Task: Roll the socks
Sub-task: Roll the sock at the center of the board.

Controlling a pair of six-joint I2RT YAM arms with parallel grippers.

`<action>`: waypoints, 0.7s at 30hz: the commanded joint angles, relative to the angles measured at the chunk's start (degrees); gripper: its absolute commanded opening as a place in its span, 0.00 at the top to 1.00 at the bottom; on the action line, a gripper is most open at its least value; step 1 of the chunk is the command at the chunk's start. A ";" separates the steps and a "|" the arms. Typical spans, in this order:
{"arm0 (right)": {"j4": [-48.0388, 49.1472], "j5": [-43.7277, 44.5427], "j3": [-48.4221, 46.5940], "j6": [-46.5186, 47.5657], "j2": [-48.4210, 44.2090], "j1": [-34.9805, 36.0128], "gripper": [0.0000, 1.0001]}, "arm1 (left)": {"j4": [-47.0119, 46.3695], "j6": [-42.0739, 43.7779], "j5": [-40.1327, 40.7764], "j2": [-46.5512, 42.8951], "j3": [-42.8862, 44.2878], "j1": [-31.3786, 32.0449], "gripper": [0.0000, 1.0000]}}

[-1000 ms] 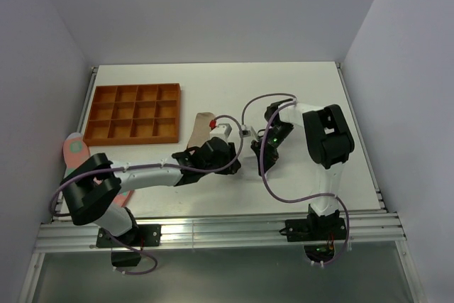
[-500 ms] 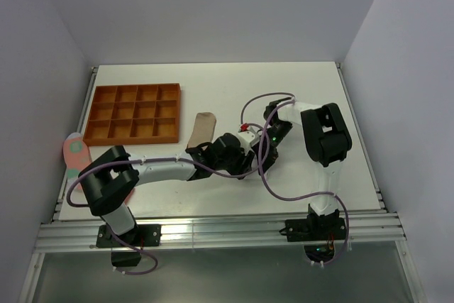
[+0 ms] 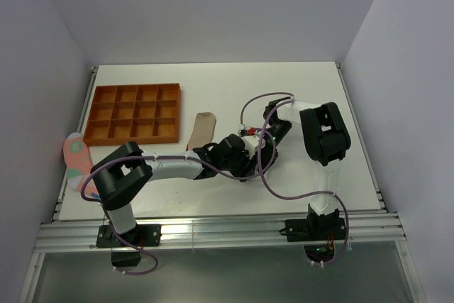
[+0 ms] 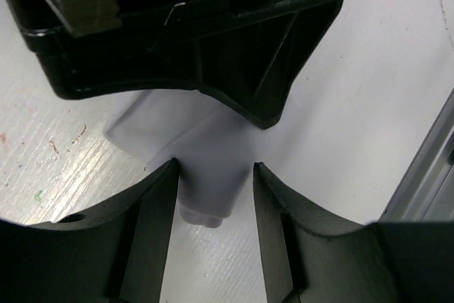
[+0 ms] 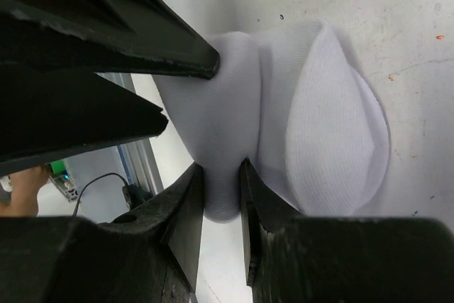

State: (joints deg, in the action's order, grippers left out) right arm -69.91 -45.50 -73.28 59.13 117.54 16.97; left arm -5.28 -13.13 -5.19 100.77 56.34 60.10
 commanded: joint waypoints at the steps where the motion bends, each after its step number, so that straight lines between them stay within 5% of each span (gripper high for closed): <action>1: 1.62 5.07 -0.99 0.63 1.47 -0.10 0.81 | -3.86 0.74 -2.19 1.00 2.11 0.29 0.48; 11: 1.71 4.89 -0.73 0.54 1.47 -0.10 0.81 | -5.35 -3.13 -4.30 4.26 1.41 0.20 0.53; 21: 2.58 4.98 -0.20 0.19 0.94 -0.10 0.79 | 0.25 -7.88 -9.13 7.42 3.07 0.29 0.94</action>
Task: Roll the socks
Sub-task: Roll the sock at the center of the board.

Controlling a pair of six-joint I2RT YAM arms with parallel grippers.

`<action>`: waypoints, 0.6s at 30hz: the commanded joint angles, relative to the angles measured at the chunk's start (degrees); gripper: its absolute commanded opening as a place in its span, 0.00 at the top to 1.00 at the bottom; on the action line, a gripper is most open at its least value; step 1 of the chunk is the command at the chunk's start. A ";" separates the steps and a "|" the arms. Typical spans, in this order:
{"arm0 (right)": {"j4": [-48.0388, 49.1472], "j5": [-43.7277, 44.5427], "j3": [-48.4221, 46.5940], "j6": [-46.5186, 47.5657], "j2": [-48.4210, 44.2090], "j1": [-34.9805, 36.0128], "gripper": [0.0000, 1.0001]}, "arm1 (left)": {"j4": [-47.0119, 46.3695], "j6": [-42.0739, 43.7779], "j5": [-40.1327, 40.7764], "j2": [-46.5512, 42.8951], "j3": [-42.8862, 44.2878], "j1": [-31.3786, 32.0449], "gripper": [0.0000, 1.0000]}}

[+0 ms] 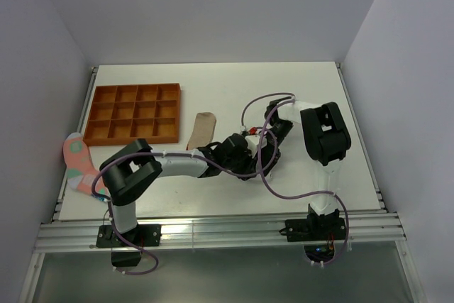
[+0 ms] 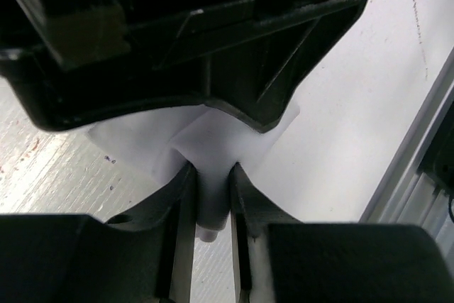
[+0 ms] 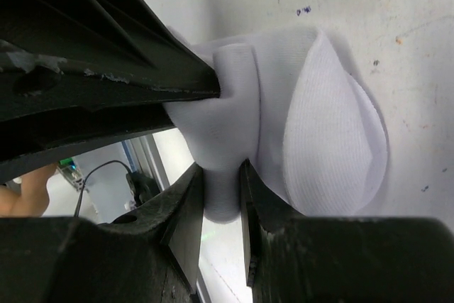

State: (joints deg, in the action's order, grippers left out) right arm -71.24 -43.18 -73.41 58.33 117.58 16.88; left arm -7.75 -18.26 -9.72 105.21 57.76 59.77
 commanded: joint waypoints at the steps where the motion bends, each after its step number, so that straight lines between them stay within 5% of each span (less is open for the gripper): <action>1: 4.01 2.66 -0.07 0.83 0.72 -0.01 0.78 | 3.35 -3.18 -5.05 3.33 1.83 0.61 0.97; 10: 14.46 5.12 5.20 -5.94 -6.74 -0.10 0.51 | 13.80 -9.51 -5.75 7.03 5.43 0.61 1.00; 18: 18.94 4.59 7.66 -10.07 -12.89 -0.89 0.39 | 19.61 -14.17 -7.16 10.19 8.60 0.61 1.00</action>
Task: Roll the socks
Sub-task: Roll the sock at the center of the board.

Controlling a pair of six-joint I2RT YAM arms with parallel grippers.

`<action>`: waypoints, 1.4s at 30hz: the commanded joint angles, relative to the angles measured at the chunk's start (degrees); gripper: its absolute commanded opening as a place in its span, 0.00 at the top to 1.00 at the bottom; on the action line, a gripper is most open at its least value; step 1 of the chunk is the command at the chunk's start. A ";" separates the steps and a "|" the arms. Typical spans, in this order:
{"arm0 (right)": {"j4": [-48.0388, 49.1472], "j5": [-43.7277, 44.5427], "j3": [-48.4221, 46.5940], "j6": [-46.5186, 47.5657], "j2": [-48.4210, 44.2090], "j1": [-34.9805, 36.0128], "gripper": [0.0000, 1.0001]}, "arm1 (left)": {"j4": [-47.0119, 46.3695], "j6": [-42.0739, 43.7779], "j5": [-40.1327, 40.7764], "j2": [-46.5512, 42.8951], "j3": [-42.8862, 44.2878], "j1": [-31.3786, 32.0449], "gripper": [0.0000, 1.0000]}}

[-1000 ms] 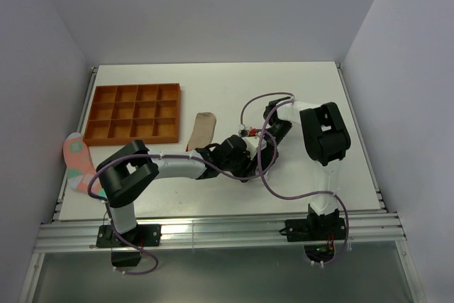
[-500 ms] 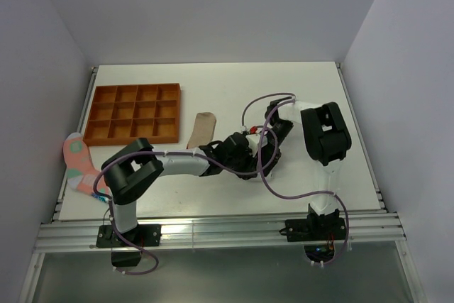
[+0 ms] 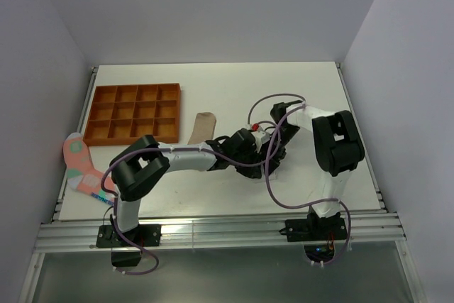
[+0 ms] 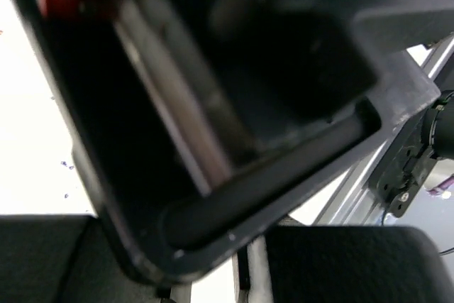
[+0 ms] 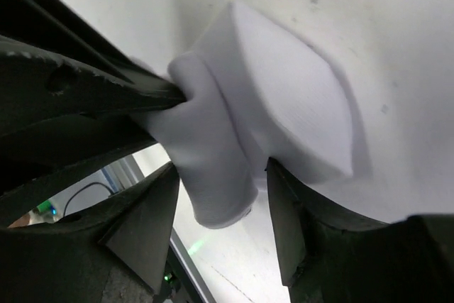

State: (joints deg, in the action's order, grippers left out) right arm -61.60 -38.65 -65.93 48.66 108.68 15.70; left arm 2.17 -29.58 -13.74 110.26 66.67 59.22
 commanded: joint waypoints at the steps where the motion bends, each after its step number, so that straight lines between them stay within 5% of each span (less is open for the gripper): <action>1: 9.83 0.16 0.62 -0.93 -4.61 0.03 0.37 | 10.39 -3.11 -2.96 5.49 0.03 1.16 1.00; 23: 8.95 -3.53 5.64 2.31 -18.41 -11.74 0.28 | 12.23 -8.12 -10.08 9.36 1.70 -0.60 1.00; 34: 15.02 -1.87 15.37 8.36 -28.96 -17.46 0.31 | 24.17 -6.81 -15.00 13.40 11.18 -2.18 1.00; 42: 18.36 -2.48 26.02 18.12 -45.47 -16.94 0.32 | 34.20 -5.40 -19.75 16.57 17.34 -5.17 1.00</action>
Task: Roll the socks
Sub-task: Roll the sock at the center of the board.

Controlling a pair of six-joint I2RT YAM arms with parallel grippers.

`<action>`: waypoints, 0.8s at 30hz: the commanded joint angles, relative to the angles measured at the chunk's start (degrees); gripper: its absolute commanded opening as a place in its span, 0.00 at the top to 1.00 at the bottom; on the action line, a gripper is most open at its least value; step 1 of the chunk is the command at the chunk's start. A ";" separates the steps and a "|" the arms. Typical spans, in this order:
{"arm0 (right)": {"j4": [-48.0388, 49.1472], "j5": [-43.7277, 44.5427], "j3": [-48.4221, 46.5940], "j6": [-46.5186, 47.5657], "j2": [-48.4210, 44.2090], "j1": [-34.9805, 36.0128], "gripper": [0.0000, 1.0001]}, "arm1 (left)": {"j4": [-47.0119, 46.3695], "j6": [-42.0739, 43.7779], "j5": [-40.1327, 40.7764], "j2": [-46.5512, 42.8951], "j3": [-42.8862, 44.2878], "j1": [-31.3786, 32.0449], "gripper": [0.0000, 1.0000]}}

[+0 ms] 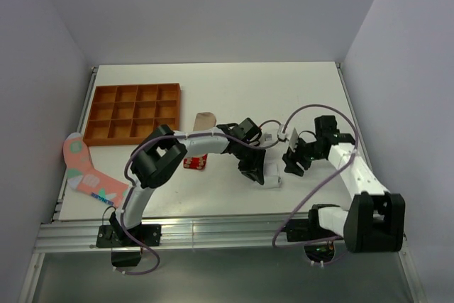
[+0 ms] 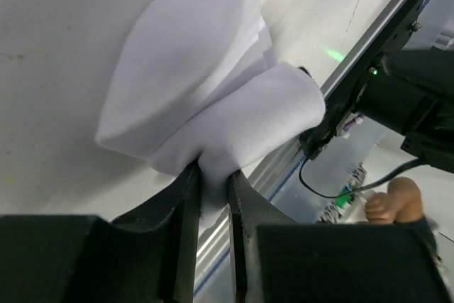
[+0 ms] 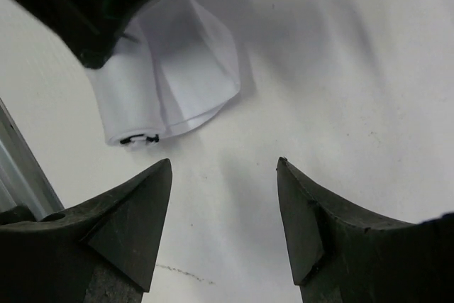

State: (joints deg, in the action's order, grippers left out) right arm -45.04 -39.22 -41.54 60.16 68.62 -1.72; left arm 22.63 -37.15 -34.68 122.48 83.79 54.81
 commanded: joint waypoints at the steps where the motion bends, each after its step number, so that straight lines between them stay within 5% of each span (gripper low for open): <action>1: 1.88 -2.26 3.46 8.72 -7.08 0.49 0.32 | 14.54 2.34 0.84 4.96 1.45 -0.93 1.00; 6: 0.48 -1.03 7.96 12.43 -14.91 5.22 0.30 | 19.28 2.96 1.19 6.46 5.33 -1.54 1.00; 24: -0.14 2.31 11.74 9.19 -17.38 21.84 0.31 | 20.17 2.17 1.01 9.18 7.88 -1.54 1.00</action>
State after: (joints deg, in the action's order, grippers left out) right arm -47.11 -37.93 -30.39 71.09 51.92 18.50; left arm 37.50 -36.84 -39.92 128.16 92.79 52.95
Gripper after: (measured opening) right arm 0.689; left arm 0.229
